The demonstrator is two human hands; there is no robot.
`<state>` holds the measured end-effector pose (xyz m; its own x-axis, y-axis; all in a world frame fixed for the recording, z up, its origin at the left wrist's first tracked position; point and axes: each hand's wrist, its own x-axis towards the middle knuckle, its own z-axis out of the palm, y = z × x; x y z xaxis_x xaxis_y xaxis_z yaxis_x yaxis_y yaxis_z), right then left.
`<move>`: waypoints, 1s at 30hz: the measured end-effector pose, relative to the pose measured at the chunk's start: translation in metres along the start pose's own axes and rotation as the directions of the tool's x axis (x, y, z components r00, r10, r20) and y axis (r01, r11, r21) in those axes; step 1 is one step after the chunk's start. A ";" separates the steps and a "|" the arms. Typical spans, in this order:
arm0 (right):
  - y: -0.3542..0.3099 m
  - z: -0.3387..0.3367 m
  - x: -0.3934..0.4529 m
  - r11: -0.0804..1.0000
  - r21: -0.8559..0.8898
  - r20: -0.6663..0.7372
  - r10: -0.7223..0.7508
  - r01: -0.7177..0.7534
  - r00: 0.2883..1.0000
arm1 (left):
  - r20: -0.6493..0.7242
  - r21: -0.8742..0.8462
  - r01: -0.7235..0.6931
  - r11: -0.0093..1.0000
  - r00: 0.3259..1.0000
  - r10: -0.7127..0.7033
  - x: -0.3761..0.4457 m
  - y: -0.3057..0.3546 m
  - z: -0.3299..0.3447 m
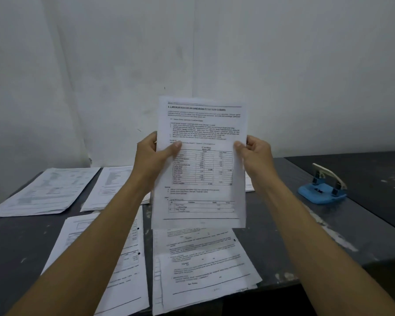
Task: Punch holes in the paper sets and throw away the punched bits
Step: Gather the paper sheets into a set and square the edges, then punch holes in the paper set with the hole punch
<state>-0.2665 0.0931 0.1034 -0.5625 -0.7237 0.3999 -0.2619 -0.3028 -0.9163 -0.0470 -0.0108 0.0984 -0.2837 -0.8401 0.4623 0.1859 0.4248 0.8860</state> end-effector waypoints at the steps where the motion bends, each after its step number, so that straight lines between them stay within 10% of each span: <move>1: -0.002 -0.006 0.002 1.000 -0.001 -0.008 -0.004 0.004 1.000 | 0.022 -0.018 0.021 1.000 1.000 -0.021 0.001 0.000 0.006; 9: -0.006 -0.069 0.019 0.997 -0.010 -0.002 0.079 -0.079 0.997 | 0.186 -0.227 0.216 0.950 0.967 -0.175 0.012 -0.007 0.067; 30: 0.077 -0.237 0.118 0.879 -0.411 -0.292 0.122 -0.240 0.948 | 0.153 0.058 0.395 0.917 0.904 -0.400 0.043 -0.116 0.263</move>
<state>-0.5393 0.1313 0.0848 -0.7947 -0.5421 0.2730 -0.4178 0.1622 -0.8940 -0.3280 -0.0079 0.0245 -0.4749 -0.8773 0.0693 0.0034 0.0769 0.9970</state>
